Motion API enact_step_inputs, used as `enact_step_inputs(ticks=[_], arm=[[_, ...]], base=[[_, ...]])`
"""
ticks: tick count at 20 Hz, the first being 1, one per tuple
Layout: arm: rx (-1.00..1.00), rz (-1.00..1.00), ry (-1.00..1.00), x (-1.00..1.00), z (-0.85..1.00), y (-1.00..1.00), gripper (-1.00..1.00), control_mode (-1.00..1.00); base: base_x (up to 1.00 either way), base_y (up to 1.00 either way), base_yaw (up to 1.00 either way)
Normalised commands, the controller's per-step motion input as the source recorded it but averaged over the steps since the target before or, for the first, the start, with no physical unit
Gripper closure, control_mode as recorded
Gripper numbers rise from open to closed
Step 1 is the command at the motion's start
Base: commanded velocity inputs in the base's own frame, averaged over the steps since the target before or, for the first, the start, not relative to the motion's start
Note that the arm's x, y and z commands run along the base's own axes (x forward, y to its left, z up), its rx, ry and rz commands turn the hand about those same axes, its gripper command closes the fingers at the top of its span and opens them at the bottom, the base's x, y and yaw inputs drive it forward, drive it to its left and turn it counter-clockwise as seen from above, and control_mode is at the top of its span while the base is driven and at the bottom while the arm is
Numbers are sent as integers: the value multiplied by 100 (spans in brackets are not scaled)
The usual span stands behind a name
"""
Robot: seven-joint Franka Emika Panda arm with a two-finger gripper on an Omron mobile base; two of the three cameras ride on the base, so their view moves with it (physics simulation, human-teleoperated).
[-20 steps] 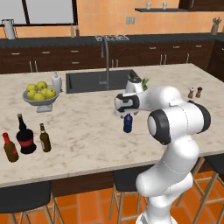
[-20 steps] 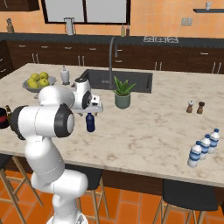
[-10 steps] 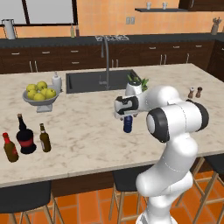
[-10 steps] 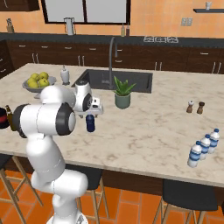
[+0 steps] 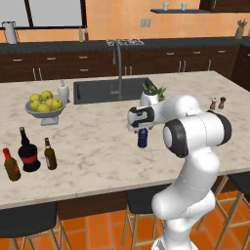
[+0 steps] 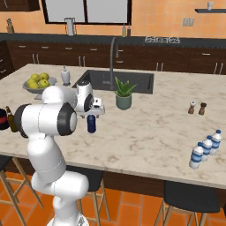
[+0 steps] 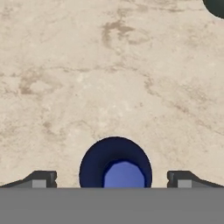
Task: Move the plastic bottles in the middle to the plastics group, and the glass bottles in the middle to the glass group.
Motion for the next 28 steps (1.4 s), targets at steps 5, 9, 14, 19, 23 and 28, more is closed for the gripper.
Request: enact_step_inputs(ticks=[5,9,14,19,23,28], arm=[[0,-1,-7,0,-4,-3,-100,-100],[0,0,-6,0,-12,0,-100,-100],[0,0,-2,0,-9,0,100,-100],[0,0,0,0,0,0,100,-100],[0,-2,-1,0,0,-4,100,-100],[0,-17,-2,-4,20,-44,100,-100]], base=[[0,0,0],[0,0,0],[0,0,0],[0,0,0],[0,0,0],[0,0,0]])
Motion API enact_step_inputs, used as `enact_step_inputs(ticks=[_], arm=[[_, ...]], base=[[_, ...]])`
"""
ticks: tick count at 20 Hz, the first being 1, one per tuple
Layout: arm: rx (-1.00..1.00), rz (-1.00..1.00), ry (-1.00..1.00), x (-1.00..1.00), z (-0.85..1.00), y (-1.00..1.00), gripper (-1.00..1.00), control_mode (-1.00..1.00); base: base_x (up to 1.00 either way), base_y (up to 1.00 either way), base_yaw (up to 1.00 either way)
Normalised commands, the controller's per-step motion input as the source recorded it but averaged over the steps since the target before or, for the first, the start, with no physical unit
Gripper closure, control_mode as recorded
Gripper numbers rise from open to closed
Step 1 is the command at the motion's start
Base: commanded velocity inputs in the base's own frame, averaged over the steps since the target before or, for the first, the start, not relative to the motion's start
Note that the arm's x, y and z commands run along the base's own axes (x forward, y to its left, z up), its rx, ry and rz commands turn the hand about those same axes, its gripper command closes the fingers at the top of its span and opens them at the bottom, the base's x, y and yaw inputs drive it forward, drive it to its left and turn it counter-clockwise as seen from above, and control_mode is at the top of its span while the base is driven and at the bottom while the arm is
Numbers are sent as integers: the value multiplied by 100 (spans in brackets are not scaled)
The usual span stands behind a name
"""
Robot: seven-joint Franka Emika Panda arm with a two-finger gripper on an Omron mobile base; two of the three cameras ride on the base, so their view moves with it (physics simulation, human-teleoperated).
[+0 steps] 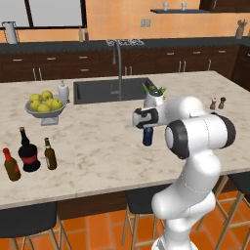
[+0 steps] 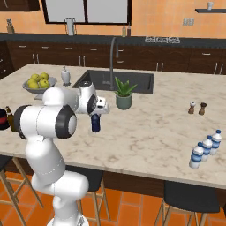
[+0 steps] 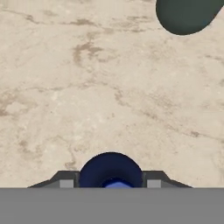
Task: Move the plastic bottles in the middle to the plastics group, and the glass bottles in the middle to the glass group.
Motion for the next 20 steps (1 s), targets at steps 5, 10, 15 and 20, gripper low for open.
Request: enact_step_inputs(ticks=[5,10,15,20], arm=[[2,-33,0,0,37,-92,100,-100],[4,-42,1,-1,17,-100,100,-100],[1,-41,5,-27,3,-98,100,-100],[0,-32,0,-54,0,-78,100,-100]], base=[[0,0,0],[0,0,0],[0,0,0],[0,0,0]])
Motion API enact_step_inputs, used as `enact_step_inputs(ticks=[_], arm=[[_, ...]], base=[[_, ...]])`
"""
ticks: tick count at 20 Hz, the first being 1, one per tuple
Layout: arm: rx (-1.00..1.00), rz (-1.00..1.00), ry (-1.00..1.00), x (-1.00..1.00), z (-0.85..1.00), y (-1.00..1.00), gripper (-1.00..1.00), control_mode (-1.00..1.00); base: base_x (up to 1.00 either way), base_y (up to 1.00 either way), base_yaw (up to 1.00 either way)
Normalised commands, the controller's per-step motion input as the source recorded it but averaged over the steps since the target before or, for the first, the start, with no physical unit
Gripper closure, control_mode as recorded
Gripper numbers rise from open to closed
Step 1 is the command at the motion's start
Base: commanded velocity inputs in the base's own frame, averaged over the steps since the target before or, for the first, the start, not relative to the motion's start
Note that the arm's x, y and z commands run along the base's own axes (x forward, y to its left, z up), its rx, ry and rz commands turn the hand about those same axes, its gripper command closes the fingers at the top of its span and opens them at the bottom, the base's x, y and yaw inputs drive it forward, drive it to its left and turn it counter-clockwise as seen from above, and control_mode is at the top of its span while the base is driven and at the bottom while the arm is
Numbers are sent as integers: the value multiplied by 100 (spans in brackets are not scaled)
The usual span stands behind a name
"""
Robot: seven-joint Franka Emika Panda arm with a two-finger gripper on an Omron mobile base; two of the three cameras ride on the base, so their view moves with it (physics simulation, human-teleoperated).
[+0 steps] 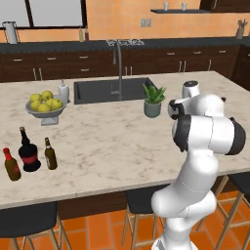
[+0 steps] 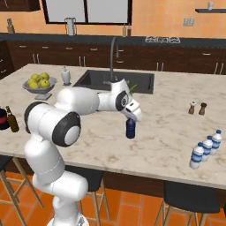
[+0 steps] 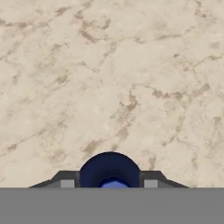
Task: Move the plastic bottles in the middle to the plastics group, and the glass bottles in the middle to the glass group.
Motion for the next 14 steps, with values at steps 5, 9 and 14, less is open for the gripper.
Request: enact_step_inputs(ticks=[5,9,14], arm=[[0,-32,0,-22,0,-74,100,-100],[1,-32,0,-1,0,-84,100,-100],[3,-33,0,-7,0,-81,100,-100]], base=[[0,0,0],[0,0,0],[0,0,0]])
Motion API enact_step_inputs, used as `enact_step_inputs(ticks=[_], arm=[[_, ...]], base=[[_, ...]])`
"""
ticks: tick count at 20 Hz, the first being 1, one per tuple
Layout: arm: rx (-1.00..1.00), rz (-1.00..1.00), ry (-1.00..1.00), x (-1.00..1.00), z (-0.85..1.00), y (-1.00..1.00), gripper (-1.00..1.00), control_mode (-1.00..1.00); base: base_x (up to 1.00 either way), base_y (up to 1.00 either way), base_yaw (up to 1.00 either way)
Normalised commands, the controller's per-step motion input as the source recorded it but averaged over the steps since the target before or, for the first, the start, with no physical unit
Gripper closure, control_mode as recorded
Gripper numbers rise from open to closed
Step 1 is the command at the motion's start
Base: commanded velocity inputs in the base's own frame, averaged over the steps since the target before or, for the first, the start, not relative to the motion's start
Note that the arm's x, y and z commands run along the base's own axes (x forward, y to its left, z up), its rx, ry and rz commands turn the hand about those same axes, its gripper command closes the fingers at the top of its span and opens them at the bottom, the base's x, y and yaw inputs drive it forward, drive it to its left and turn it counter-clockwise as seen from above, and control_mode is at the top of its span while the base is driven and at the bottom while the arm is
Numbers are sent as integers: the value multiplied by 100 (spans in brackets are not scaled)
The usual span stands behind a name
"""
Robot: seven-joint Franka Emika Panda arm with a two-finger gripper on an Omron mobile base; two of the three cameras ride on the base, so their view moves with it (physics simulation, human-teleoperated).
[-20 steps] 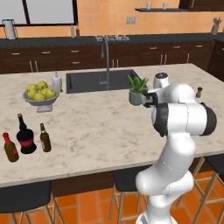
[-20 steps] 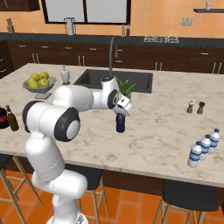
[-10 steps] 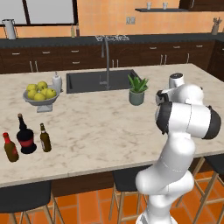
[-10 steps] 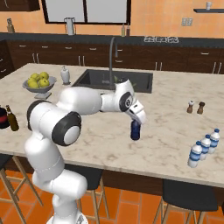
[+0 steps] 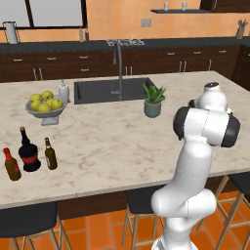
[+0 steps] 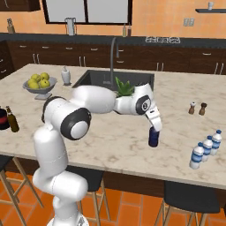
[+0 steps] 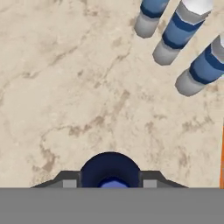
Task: Move the plastic bottles in the middle to the plastics group, and the glass bottles in the middle to the glass group.
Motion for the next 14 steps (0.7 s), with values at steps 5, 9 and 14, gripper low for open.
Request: enact_step_inputs(ticks=[5,9,14], arm=[[0,-24,0,-54,0,-72,100,-100],[0,-23,-3,-15,0,-48,100,-100],[0,-20,-6,0,0,-9,100,-100]], base=[[0,0,0],[0,0,0],[0,0,0]])
